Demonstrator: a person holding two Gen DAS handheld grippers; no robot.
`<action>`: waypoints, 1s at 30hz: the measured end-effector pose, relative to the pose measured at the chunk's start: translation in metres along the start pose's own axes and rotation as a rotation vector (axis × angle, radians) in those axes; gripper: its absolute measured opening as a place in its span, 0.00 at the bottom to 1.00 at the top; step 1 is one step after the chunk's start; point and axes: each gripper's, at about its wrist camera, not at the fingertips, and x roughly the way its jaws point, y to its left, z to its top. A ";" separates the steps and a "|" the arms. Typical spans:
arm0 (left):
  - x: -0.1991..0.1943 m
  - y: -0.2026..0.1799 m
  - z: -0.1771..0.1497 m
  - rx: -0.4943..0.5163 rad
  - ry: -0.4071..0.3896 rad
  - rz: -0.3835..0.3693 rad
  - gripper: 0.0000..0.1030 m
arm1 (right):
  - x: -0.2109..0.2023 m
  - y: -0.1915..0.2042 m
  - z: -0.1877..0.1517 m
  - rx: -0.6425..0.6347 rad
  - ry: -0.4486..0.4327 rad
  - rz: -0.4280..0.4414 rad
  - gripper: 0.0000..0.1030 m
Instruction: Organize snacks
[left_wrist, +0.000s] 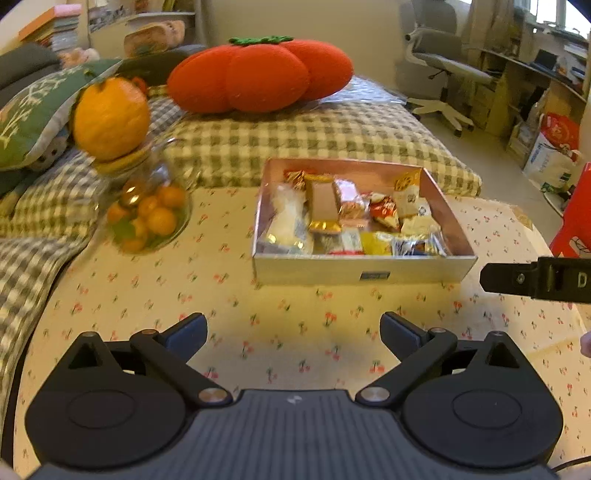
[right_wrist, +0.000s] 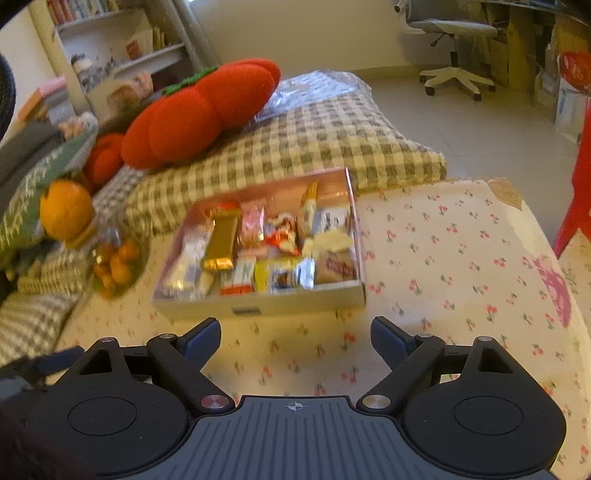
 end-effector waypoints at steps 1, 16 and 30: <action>-0.002 0.000 -0.002 0.002 0.002 0.008 0.97 | -0.002 0.001 -0.004 -0.011 0.000 -0.003 0.88; -0.018 0.004 -0.021 -0.009 -0.005 0.092 1.00 | -0.004 0.016 -0.036 -0.108 -0.004 -0.085 0.90; -0.019 0.000 -0.021 -0.026 0.010 0.106 1.00 | -0.010 0.018 -0.036 -0.130 -0.029 -0.103 0.91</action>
